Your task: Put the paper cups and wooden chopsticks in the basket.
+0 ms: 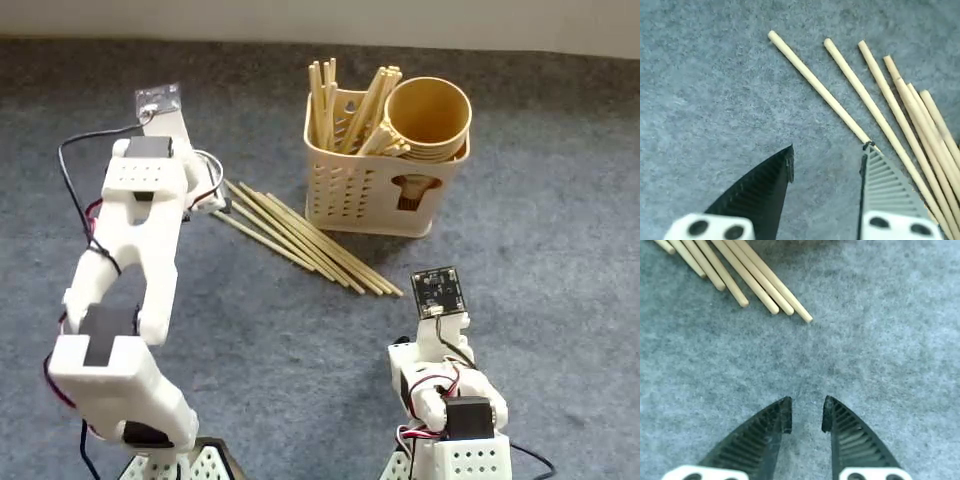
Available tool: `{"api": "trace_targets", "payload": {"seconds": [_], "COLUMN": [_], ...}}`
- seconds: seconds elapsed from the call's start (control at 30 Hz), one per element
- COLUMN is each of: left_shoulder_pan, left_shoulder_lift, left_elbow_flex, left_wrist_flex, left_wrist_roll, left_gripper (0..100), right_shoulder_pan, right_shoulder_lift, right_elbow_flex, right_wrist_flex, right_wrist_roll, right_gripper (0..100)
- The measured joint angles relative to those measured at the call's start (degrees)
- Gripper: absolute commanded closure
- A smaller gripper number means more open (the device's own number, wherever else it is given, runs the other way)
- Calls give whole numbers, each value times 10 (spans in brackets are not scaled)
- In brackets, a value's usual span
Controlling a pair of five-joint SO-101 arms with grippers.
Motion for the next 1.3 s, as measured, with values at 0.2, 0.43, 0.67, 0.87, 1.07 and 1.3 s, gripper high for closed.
{"api": "trace_targets", "payload": {"seconds": [0.2,0.43,0.67,0.87,1.07,1.3], "left_shoulder_pan": [0,0,0,2,3,3], "left_shoulder_lift": [86,167,199,217,222,222], "left_elbow_flex": [-47,-105,-120,-135,-138,-138], "left_wrist_flex": [0,0,-1,-4,-4,8], "left_wrist_roll": [90,123,125,126,126,125], "left_gripper": [783,783,842,995,994,995], "right_shoulder_pan": [0,0,0,0,0,0], "right_shoulder_lift": [0,0,0,0,0,0], "right_elbow_flex": [0,0,0,0,0,0], "right_wrist_flex": [0,0,0,0,0,0], "right_wrist_roll": [0,0,0,0,0,0], "right_gripper": [879,879,879,879,879,879]}}
